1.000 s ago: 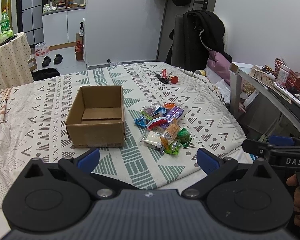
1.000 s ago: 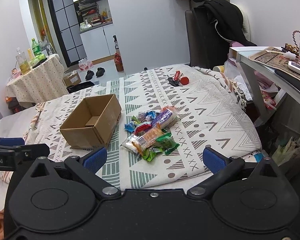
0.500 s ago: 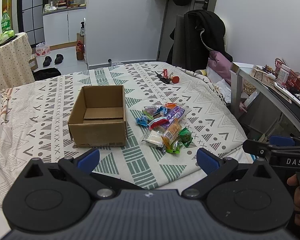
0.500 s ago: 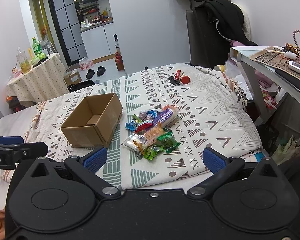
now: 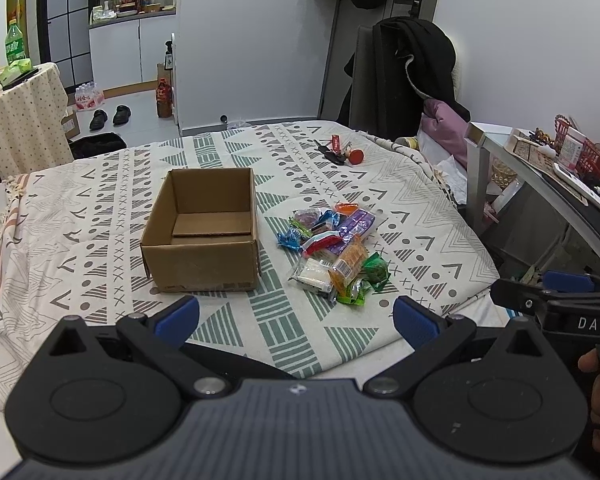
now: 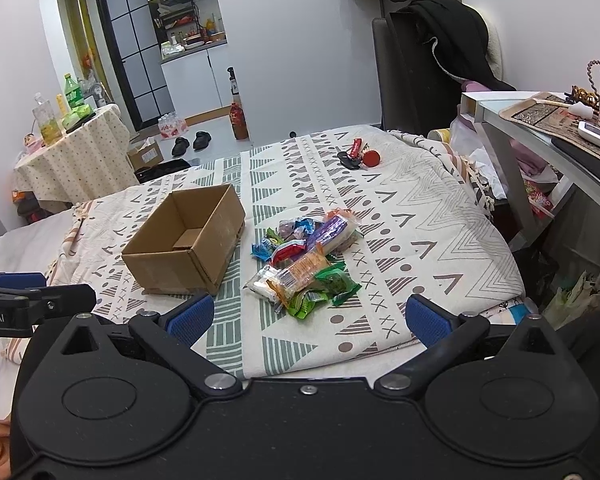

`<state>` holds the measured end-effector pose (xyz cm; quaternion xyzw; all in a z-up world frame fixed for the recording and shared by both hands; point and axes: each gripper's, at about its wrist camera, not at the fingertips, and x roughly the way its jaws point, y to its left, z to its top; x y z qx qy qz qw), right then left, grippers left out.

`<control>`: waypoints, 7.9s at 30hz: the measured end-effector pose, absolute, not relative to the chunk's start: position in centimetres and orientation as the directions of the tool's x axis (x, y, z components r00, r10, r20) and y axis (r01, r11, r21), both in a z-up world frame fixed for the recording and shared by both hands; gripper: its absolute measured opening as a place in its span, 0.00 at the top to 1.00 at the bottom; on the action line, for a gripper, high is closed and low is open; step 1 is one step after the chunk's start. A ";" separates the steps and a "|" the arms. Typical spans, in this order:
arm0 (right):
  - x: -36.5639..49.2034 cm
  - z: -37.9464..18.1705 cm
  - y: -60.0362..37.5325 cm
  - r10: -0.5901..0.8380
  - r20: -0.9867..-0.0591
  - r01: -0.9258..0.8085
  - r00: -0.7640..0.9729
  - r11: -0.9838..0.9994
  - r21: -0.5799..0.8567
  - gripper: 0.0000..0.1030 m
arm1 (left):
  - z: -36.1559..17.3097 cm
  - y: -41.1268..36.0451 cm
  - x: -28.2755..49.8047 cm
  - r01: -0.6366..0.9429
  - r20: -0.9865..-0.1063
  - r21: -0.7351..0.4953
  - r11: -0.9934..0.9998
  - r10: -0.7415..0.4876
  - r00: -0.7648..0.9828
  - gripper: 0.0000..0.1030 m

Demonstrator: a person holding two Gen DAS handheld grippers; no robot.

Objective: Organize snacks

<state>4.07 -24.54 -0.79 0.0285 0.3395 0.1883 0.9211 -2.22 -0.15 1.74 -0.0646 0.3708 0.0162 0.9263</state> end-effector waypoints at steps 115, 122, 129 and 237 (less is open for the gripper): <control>28.1 -19.2 -22.0 0.437 -0.855 -0.212 0.280 0.897 0.389 0.37 | -15.3 -3.5 24.3 -0.030 -0.851 -0.335 0.942 -0.289 0.438 0.80; 27.1 -17.8 -22.0 0.457 -0.826 -0.264 0.329 0.885 0.384 0.70 | -14.1 -2.8 23.1 -0.039 -0.840 -0.326 0.945 -0.271 0.470 0.80; 26.0 -15.7 -22.8 0.485 -0.783 -0.270 0.390 0.873 0.406 0.70 | -12.4 -2.2 21.8 -0.053 -0.831 -0.303 0.951 -0.237 0.504 0.80; 20.2 -12.2 -24.4 0.510 -0.682 -0.122 0.524 0.838 0.532 0.19 | -8.5 -0.2 16.6 -0.144 -0.827 -0.197 0.970 -0.086 0.555 0.16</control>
